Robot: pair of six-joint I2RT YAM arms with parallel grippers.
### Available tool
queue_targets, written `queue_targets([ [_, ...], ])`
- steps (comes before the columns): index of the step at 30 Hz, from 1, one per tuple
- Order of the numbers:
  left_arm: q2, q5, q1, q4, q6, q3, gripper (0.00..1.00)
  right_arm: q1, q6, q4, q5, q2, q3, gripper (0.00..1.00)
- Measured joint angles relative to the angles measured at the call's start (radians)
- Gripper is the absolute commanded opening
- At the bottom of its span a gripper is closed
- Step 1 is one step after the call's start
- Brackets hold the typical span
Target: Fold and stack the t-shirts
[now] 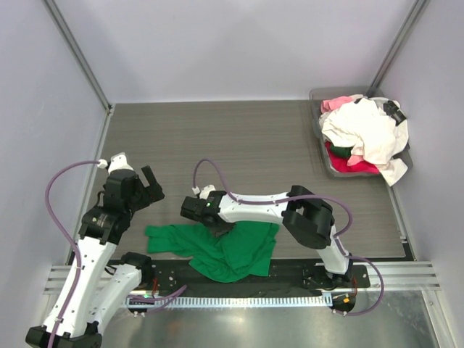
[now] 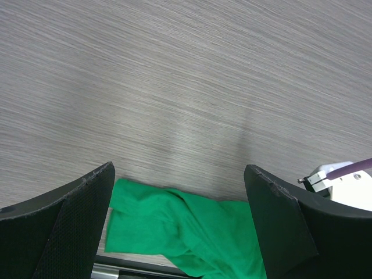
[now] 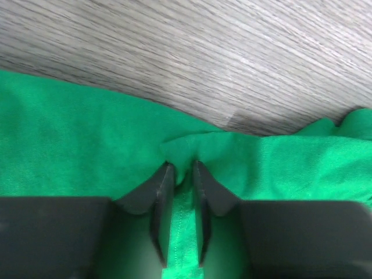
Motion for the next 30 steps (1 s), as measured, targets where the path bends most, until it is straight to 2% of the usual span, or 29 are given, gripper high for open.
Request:
queue_targets([
  [7,0.000,0.000,0.000,-0.001,0.000,0.000,0.93,0.002,-0.001,-0.032,0.033,0.000,0.010,0.02],
  [12,0.000,-0.004,0.000,-0.002,-0.001,0.000,0.93,-0.009,-0.008,-0.107,0.087,-0.024,0.068,0.01],
  [16,0.000,-0.010,0.000,-0.005,-0.002,0.000,0.93,-0.064,-0.034,-0.175,0.114,-0.117,0.111,0.01],
  [24,0.003,-0.026,0.000,-0.010,-0.008,0.000,0.93,-0.386,-0.132,-0.251,0.163,-0.389,0.265,0.01],
  [27,0.009,-0.027,0.000,-0.013,-0.011,0.000,0.91,-0.537,-0.158,-0.272,0.198,-0.491,0.266,0.01],
  [30,0.018,-0.026,0.000,-0.016,-0.030,0.000,0.86,-0.623,-0.171,-0.283,0.245,-0.567,0.206,0.01],
])
